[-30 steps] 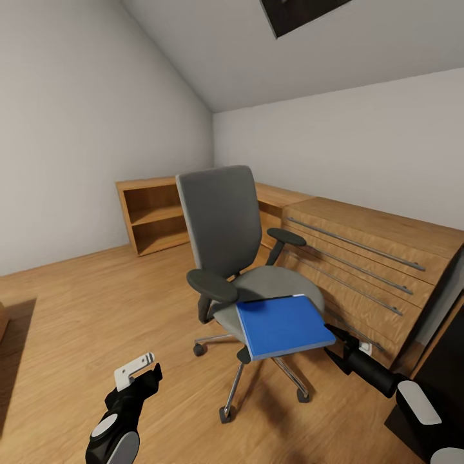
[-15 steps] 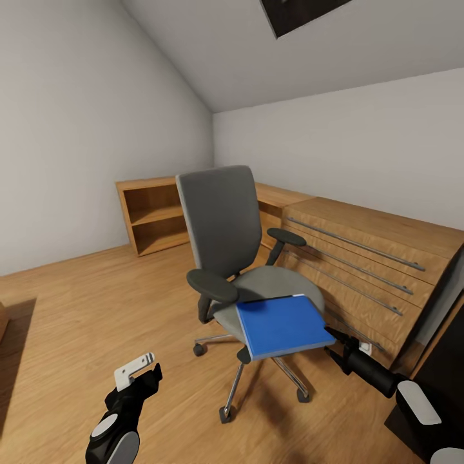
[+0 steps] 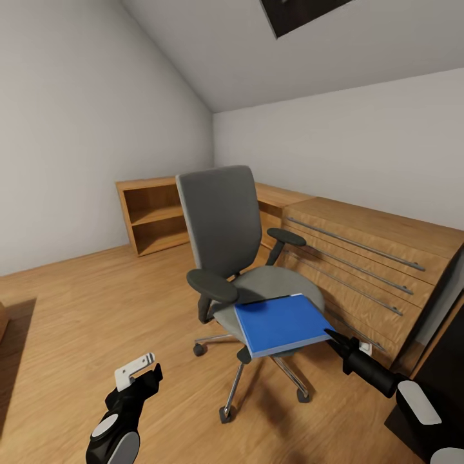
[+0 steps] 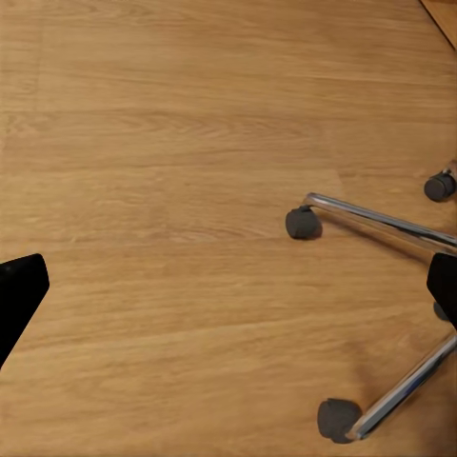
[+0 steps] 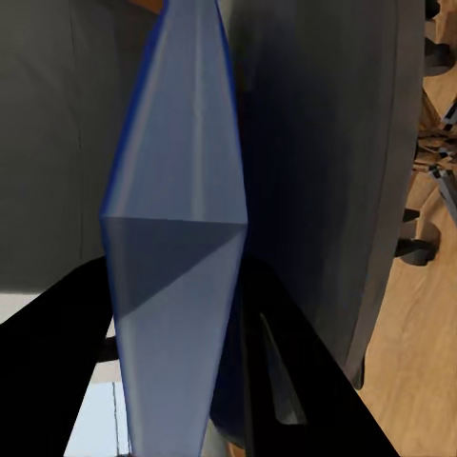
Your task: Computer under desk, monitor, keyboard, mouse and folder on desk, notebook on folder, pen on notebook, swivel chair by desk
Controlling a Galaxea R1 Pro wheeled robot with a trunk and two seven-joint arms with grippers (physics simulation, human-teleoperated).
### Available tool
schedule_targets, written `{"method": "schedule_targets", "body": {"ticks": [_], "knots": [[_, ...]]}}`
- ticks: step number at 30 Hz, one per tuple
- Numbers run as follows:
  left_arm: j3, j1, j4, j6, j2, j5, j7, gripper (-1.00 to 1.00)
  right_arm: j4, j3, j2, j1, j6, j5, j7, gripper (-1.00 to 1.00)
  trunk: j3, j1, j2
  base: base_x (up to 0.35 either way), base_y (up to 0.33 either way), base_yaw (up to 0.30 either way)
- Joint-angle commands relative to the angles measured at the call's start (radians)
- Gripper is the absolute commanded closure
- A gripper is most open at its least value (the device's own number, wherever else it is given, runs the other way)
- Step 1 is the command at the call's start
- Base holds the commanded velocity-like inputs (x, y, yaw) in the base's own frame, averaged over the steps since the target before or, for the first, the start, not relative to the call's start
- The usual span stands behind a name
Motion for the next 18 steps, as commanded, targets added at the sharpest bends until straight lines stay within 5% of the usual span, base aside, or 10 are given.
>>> {"method": "schedule_targets", "body": {"ticks": [1, 18], "knots": [[-0.002, -0.001, -0.002, 0.003, 0.001, 0.004, 0.008, -1.00, 0.001, -0.003, 0.000, -0.001, 0.006, 0.002, 0.002, 1.00, -0.001, 0.000, 0.000, 0.000, 0.000, 0.000], [-0.002, -0.001, -0.001, 0.003, 0.001, 0.005, 0.008, -1.00, -0.001, -0.005, -0.001, 0.000, 0.005, 0.002, 0.002, 1.00, 0.049, -0.062, 0.112, 0.000, 0.000, 0.000]]}}
